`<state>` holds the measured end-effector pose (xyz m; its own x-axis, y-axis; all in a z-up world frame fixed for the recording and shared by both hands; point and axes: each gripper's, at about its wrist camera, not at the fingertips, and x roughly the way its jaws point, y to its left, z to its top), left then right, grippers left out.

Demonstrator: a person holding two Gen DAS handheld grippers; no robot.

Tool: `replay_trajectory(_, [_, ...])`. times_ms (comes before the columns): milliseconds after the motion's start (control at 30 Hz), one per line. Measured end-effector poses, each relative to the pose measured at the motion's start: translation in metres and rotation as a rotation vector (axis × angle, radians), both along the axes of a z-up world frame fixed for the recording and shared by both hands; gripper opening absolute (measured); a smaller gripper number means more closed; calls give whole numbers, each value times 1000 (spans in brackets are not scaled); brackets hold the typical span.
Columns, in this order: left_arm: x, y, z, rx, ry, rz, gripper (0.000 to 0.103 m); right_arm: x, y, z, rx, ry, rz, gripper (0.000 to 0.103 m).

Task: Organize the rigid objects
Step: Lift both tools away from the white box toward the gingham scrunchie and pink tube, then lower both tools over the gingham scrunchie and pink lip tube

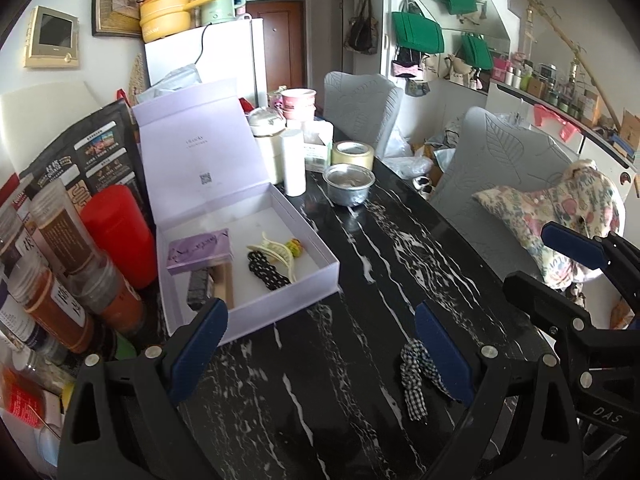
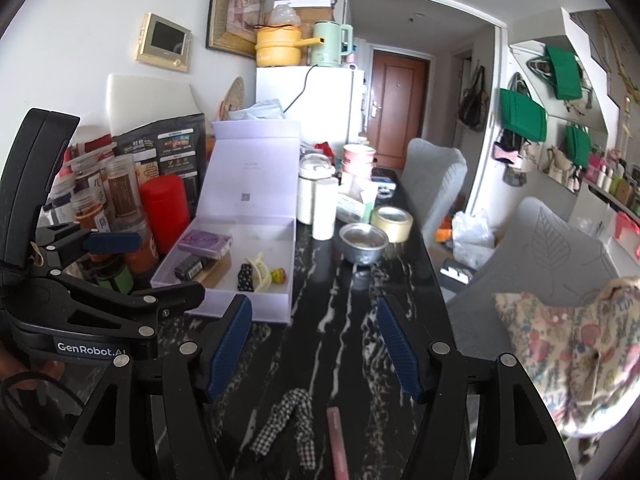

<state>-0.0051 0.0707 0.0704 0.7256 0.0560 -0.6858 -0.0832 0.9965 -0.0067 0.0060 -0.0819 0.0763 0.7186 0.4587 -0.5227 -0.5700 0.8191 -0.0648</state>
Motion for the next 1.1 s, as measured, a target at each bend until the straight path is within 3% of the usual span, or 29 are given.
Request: replay_trajectory(1100, [2,-72,-109,-129,224,-190,96,-6,-80,-99,2,222,-202,66])
